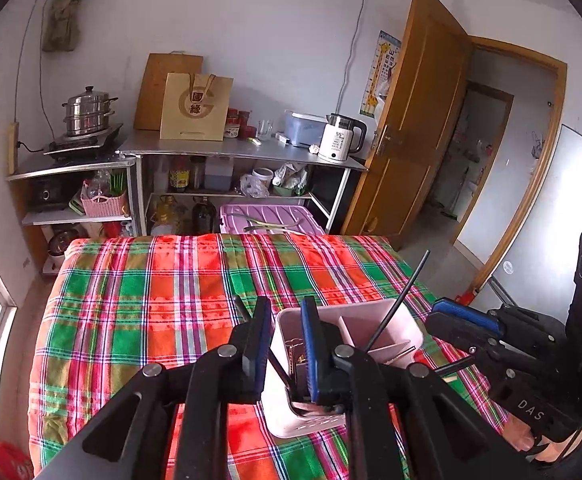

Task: Organize utensils
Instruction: 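Withdraw both open tools up and away from the pink basket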

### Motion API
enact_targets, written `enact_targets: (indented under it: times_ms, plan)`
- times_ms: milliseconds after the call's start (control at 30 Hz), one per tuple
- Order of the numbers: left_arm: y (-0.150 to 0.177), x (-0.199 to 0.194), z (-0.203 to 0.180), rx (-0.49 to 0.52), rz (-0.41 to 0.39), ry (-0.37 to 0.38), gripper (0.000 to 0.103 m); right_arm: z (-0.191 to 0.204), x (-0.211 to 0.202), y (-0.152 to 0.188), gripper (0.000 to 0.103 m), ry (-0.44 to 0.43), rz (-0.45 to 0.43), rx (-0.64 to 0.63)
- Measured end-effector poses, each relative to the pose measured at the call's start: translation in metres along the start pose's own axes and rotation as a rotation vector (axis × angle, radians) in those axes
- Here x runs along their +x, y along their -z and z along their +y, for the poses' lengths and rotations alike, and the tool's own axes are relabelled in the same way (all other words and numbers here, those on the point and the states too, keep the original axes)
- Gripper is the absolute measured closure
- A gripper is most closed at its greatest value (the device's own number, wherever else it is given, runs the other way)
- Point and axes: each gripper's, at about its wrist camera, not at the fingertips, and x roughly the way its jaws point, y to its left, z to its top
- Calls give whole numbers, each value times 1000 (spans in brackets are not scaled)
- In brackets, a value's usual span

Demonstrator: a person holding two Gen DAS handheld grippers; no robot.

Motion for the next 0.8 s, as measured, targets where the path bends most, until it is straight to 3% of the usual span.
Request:
enact_targets:
  times_ms: [167, 333, 467, 600, 800]
  plan:
    - [8, -36, -5, -3, -53, 4, 85, 3, -31, 2, 89, 6, -49, -3]
    - [20, -72, -13, 2, -100, -5, 84, 7, -63, 14, 76, 7, -87, 0]
    - [36, -101, -23, 18, -138, -20, 84, 14, -88, 28, 75, 9, -111, -3]
    - [66, -122, -37, 39, -160, -23, 72, 22, -112, 48, 75, 25, -129, -20]
    - [121, -139, -58, 62, -159, -34, 71, 34, -134, 90, 75, 39, -118, -12]
